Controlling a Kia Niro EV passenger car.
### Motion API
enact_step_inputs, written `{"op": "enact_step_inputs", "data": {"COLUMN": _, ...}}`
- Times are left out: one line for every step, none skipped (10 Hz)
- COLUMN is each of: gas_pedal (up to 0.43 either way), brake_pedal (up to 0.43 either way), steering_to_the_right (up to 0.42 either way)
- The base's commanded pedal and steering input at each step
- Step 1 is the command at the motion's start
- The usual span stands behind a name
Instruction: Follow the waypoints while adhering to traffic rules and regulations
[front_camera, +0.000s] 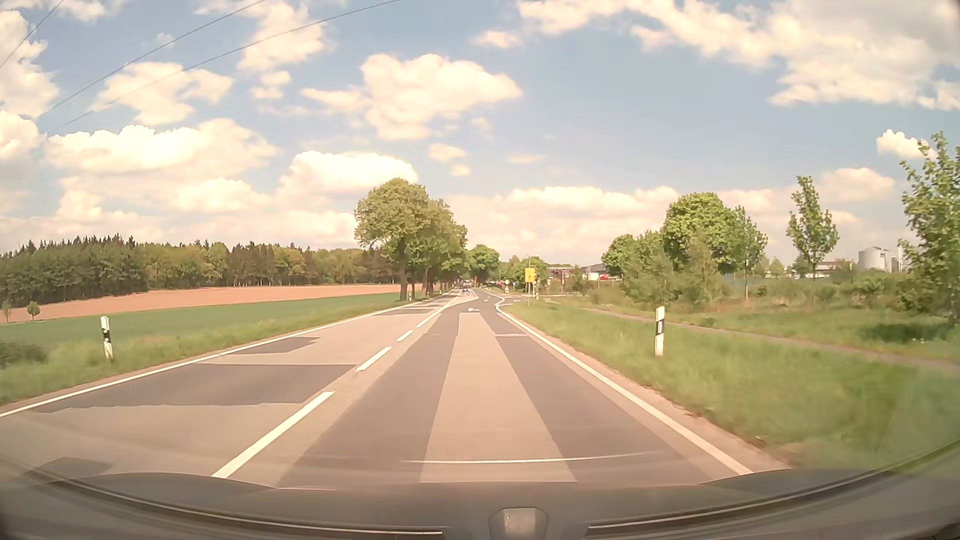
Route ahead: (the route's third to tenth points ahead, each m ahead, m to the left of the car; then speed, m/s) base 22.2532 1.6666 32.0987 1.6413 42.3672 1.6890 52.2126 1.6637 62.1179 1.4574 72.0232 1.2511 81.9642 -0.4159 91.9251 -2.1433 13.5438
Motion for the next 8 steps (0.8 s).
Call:
{"op": "enact_step_inputs", "data": {"gas_pedal": 0.0, "brake_pedal": 0.012, "steering_to_the_right": 0.002}}
{"op": "enact_step_inputs", "data": {"gas_pedal": 0.0, "brake_pedal": 0.018, "steering_to_the_right": 0.001}}
{"op": "enact_step_inputs", "data": {"gas_pedal": 0.0, "brake_pedal": 0.037, "steering_to_the_right": 0.001}}
{"op": "enact_step_inputs", "data": {"gas_pedal": 0.0, "brake_pedal": 0.055, "steering_to_the_right": 0.001}}
{"op": "enact_step_inputs", "data": {"gas_pedal": 0.0, "brake_pedal": 0.067, "steering_to_the_right": 0.001}}
{"op": "enact_step_inputs", "data": {"gas_pedal": 0.0, "brake_pedal": 0.067, "steering_to_the_right": 0.001}}
{"op": "enact_step_inputs", "data": {"gas_pedal": 0.0, "brake_pedal": 0.073, "steering_to_the_right": 0.001}}
{"op": "enact_step_inputs", "data": {"gas_pedal": 0.0, "brake_pedal": 0.085, "steering_to_the_right": 0.001}}
